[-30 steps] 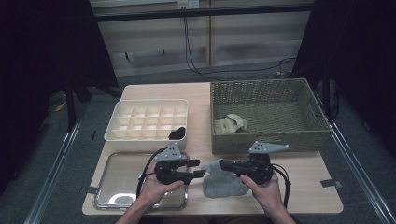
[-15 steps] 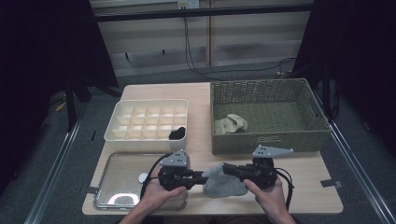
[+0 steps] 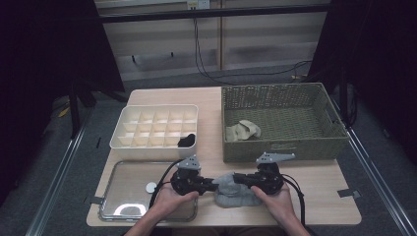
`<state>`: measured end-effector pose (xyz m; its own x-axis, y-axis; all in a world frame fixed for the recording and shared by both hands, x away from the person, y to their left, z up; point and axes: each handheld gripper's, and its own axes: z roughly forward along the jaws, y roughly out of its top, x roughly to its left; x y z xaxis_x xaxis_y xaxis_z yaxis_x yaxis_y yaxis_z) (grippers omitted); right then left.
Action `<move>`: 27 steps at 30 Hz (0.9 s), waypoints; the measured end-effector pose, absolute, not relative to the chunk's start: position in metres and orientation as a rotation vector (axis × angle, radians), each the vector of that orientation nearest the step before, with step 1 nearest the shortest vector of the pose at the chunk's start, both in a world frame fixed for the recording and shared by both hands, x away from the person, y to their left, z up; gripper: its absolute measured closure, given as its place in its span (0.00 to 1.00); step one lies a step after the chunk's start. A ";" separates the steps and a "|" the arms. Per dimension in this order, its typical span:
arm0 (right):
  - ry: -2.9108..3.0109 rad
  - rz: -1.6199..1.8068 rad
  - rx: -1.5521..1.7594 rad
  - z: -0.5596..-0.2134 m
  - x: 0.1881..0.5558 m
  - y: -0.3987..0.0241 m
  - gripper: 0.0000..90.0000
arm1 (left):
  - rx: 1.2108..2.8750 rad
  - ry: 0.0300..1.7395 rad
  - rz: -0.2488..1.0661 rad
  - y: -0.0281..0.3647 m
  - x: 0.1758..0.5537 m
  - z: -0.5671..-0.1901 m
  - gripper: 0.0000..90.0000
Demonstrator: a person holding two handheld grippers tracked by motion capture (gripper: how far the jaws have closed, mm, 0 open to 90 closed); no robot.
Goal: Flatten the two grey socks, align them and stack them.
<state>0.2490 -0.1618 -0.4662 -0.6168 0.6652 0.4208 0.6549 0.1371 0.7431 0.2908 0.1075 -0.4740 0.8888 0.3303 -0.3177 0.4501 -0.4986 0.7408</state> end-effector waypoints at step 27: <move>2.443 1.448 1.304 -0.480 0.266 -0.163 0.72 | 2.159 0.532 -0.185 0.106 0.274 -0.483 0.74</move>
